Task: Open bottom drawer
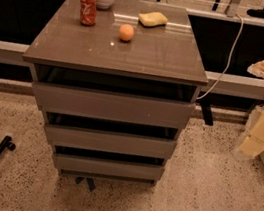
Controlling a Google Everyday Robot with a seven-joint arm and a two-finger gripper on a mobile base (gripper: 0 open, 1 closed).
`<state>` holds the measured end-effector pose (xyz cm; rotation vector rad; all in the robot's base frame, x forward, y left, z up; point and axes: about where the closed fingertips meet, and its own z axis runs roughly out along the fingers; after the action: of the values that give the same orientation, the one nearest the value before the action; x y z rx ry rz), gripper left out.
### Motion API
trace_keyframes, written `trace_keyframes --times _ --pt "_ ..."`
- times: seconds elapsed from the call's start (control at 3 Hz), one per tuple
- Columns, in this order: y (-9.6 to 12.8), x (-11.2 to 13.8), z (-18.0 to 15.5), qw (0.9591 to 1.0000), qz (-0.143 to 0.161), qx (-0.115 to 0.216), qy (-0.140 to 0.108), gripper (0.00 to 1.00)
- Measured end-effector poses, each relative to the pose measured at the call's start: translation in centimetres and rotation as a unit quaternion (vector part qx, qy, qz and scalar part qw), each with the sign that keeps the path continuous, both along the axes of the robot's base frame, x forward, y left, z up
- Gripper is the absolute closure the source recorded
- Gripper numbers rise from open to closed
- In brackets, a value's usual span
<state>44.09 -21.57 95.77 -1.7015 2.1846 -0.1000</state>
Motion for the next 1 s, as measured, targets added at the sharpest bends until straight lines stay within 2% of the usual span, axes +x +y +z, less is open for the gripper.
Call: trace_keyframes --times 0.33,1.0 --pt "-1.02 0.82 -4.44 0.9993 0.003 0.034 0.014 0.0" --pt "-0.88 0.86 -4.41 0.9993 0.004 0.035 0.014 0.0"
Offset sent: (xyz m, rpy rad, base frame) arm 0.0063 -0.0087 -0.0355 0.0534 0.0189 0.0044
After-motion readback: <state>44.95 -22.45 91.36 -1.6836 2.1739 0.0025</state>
